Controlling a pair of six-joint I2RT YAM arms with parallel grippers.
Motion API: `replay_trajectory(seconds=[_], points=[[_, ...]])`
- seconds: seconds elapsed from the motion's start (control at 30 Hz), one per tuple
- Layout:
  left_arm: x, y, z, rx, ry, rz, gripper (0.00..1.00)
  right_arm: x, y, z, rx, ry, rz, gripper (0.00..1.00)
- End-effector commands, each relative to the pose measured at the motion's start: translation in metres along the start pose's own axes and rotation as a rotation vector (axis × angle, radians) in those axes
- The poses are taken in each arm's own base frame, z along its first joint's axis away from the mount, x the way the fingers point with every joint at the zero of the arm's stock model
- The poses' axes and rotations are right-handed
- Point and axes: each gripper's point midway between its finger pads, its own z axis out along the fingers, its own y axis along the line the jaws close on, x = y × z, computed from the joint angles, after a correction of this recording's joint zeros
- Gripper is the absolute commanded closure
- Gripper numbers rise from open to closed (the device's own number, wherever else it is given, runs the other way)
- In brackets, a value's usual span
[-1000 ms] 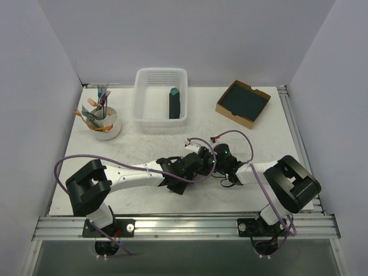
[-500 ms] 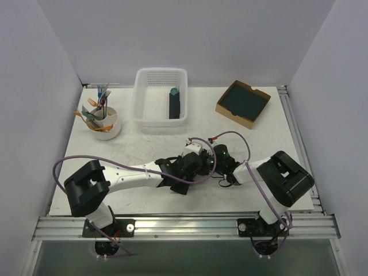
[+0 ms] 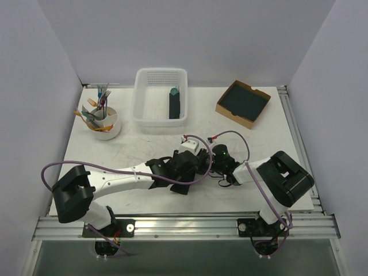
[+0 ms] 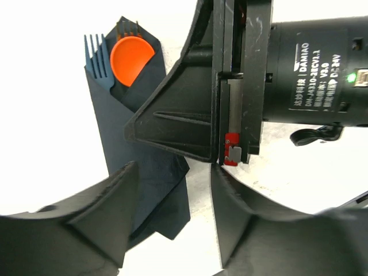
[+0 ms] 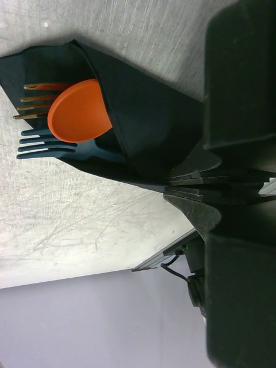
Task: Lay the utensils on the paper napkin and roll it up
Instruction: Roll the napkin at the center of the board.
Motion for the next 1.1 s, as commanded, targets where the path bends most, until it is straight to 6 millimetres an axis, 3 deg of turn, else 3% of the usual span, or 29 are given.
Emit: replay_trajectory(seconds=[0.0, 0.17, 0.43, 0.53, 0.8, 1.07], points=[[-0.017, -0.001, -0.014, 0.006, -0.058, -0.016, 0.38, -0.005, 0.008, 0.004, -0.021, -0.013, -0.028, 1.00], [-0.022, 0.008, -0.027, -0.017, -0.062, -0.025, 0.32, -0.005, 0.005, 0.005, -0.012, -0.014, -0.031, 1.00], [0.010, 0.030, -0.032, -0.028, -0.051, 0.060, 0.40, -0.005, 0.005, 0.006, -0.005, -0.007, -0.035, 1.00], [0.015, 0.029, -0.038, 0.004, -0.066, 0.152, 0.40, -0.005, 0.005, 0.006, -0.004, -0.005, -0.036, 1.00], [0.000, 0.015, -0.048, 0.122, -0.188, 0.303, 0.41, -0.005, 0.006, 0.007, -0.003, -0.003, -0.041, 1.00], [0.010, -0.001, -0.056, 0.302, -0.252, 0.483, 0.41, -0.008, 0.009, 0.007, -0.003, -0.004, -0.045, 1.00]])
